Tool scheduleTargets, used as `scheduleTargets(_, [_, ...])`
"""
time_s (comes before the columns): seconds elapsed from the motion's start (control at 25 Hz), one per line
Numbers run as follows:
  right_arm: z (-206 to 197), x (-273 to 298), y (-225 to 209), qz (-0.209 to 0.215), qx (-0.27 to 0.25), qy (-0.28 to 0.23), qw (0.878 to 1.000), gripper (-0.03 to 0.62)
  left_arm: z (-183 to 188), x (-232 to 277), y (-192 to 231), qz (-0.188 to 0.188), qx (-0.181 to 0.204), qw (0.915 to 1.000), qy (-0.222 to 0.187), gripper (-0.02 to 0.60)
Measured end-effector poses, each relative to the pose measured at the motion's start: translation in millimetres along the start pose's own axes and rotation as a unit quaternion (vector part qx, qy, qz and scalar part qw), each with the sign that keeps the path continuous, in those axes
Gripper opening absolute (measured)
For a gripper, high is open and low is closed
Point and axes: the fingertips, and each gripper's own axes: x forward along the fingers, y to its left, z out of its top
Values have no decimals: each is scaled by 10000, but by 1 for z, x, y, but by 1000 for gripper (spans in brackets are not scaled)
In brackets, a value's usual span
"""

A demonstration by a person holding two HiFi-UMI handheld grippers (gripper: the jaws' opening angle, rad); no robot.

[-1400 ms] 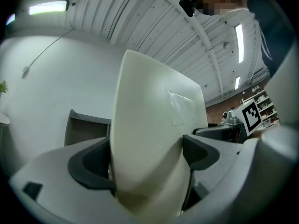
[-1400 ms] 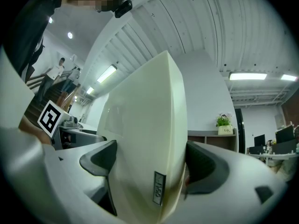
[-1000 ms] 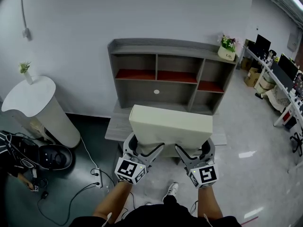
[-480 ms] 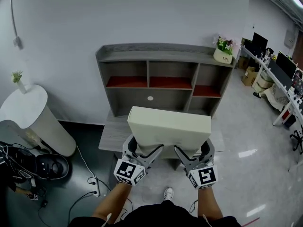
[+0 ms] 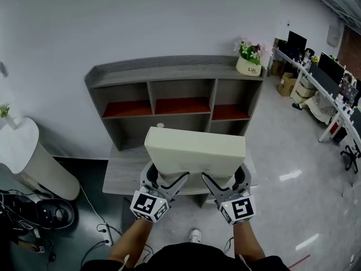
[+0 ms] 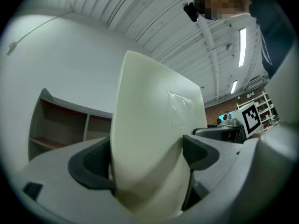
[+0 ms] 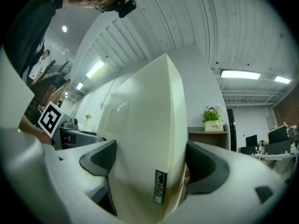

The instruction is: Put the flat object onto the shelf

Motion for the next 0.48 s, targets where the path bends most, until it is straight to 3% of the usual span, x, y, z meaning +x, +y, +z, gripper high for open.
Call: scheduleTargets(0.48, [-1,31,-77,261,-144,-172,9994,445,2,81,-3,47,54,10000,-70,466])
